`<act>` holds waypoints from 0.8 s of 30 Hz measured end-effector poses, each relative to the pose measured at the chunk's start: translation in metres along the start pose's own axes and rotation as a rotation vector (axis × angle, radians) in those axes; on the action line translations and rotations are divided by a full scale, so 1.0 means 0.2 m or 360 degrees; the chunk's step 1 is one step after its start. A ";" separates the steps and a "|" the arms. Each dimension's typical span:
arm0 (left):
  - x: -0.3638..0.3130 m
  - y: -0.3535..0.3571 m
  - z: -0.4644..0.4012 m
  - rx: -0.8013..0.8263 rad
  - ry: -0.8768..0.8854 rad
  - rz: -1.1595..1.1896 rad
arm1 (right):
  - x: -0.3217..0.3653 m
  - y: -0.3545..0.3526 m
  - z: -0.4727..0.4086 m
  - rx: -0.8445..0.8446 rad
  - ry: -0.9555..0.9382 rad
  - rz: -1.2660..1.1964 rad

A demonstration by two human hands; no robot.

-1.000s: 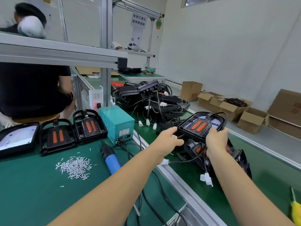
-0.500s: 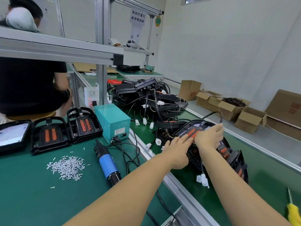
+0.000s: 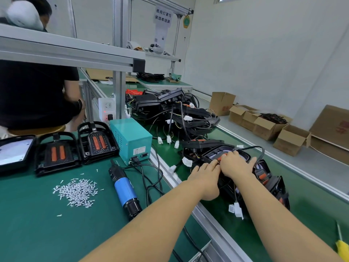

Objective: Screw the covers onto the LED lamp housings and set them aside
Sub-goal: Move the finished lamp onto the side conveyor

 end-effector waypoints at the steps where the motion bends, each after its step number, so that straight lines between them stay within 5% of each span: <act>1: 0.00 0.00 0.01 -0.0006 0.0004 -0.0005 | 0.00 0.01 0.00 0.0014 -0.0012 -0.0005; 10: 0.07 -0.04 0.09 -0.0032 -0.0042 0.0027 | -0.01 -0.08 0.04 -0.0238 0.0175 -0.0259; 24: 0.45 -0.18 0.36 -0.0201 -0.0426 -0.0170 | 0.70 -0.19 0.16 -0.0357 -0.0449 -0.0550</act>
Point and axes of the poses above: each hand's wrist, its own z-axis away from the middle knuckle, its own y-axis out of the palm, x = y × z, the point moved 10 cm from there along -z, towards the middle knuckle, and after that the axes turned 14 degrees about -y, right-handed, at the moved point
